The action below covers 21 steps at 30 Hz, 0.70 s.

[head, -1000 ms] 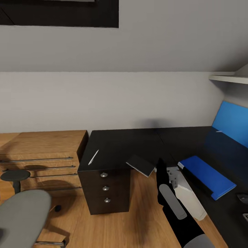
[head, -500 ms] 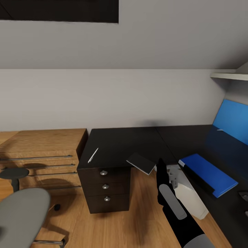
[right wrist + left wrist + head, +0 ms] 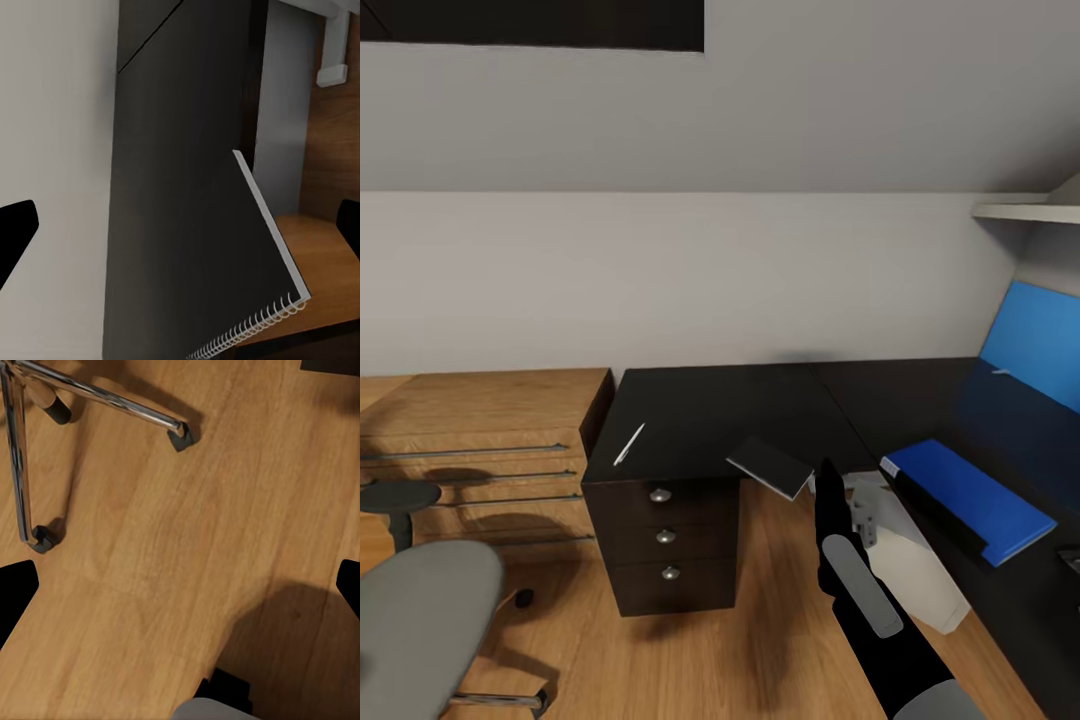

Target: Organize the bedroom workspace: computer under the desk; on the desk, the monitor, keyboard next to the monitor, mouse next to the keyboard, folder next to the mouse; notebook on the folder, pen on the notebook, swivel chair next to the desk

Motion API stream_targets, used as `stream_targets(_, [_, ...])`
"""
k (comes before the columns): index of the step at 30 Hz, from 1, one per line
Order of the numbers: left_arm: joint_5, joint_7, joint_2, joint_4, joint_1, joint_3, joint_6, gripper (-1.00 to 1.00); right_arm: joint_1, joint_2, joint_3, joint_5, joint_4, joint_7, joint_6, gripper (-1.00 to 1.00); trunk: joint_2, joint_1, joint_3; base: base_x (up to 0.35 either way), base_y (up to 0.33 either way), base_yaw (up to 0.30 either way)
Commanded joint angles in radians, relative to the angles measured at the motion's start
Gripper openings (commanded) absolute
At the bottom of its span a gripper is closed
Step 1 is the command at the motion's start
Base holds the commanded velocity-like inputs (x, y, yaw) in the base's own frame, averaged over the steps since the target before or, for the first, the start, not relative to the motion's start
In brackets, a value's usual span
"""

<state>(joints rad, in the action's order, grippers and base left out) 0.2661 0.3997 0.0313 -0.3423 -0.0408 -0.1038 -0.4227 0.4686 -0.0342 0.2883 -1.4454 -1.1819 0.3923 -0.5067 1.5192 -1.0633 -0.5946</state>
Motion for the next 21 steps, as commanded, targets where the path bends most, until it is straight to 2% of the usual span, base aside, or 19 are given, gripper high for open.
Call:
stream_targets(1, [0.008,0.006,-0.001,0.000,-0.001,-0.009,-0.004,1.00,0.001,0.000,0.002,-0.005,-0.001,0.002,-0.006,1.00,0.008,-0.004,-0.004,0.000,0.000,0.000])
stream_targets(21, [0.008,0.005,-0.001,0.000,-0.001,-0.008,-0.004,1.00,0.001,0.005,0.000,0.001,0.054,0.001,-0.006,1.00,0.148,-0.081,-0.067,0.000,0.000,0.000])
